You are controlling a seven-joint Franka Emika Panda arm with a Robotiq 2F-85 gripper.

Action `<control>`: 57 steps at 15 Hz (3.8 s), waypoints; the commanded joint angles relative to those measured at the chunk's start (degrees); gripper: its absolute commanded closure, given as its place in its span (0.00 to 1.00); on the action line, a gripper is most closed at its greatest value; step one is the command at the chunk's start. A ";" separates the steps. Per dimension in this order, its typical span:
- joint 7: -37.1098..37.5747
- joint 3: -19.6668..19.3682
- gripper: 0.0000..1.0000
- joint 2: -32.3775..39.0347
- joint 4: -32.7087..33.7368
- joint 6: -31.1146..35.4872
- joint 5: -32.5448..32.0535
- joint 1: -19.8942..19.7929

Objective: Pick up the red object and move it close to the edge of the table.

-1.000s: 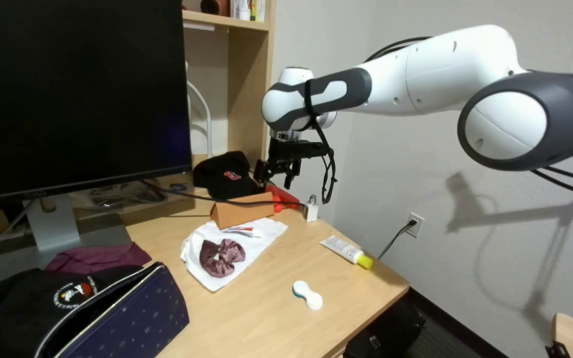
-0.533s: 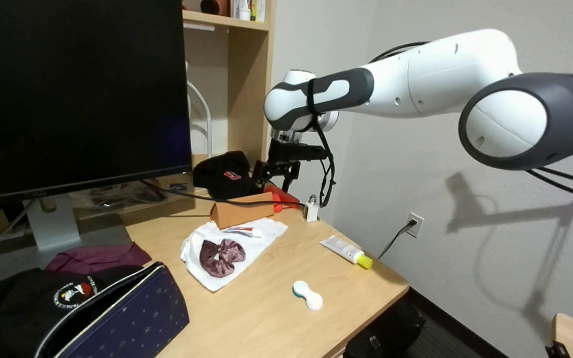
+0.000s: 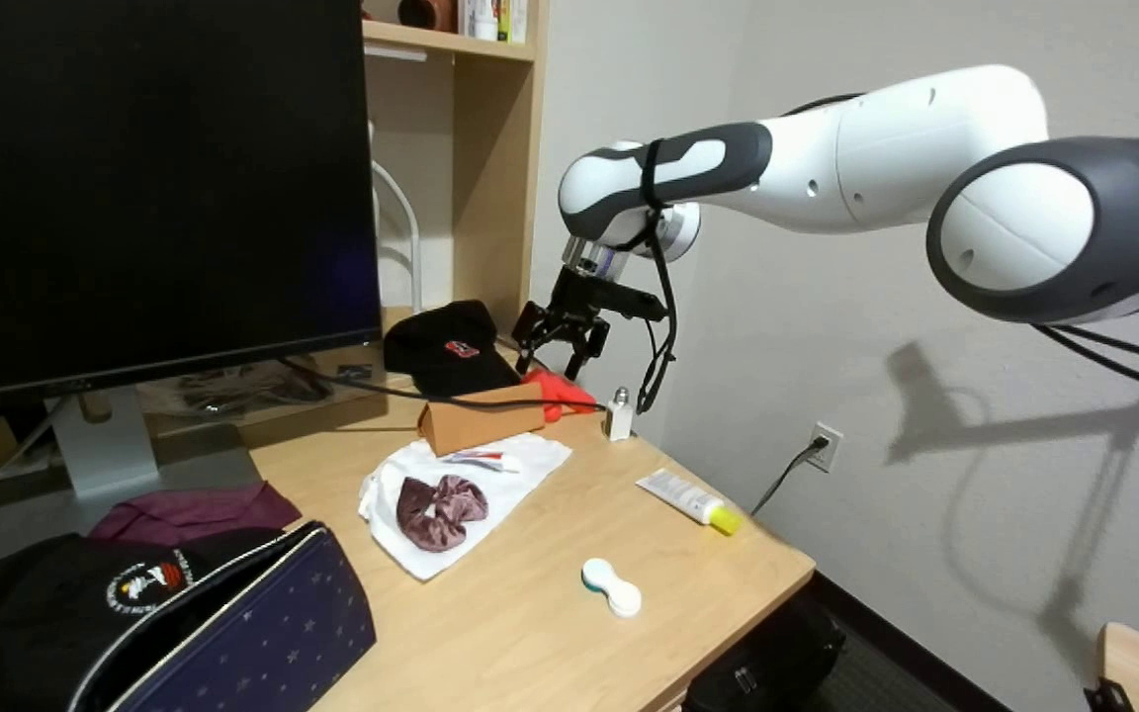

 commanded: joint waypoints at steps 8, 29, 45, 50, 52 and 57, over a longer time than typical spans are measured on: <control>-1.58 4.31 0.00 3.41 3.30 -2.96 2.63 -1.86; -1.95 8.58 0.88 1.28 4.46 -2.55 2.91 -4.37; 2.70 3.01 0.88 4.20 5.29 -4.44 -0.70 0.95; 5.15 1.09 0.88 4.60 5.90 -5.16 -0.27 2.07; 5.46 1.00 0.88 4.62 5.99 -5.19 -0.03 2.11; 5.04 1.32 0.67 4.84 6.30 -5.72 0.28 1.98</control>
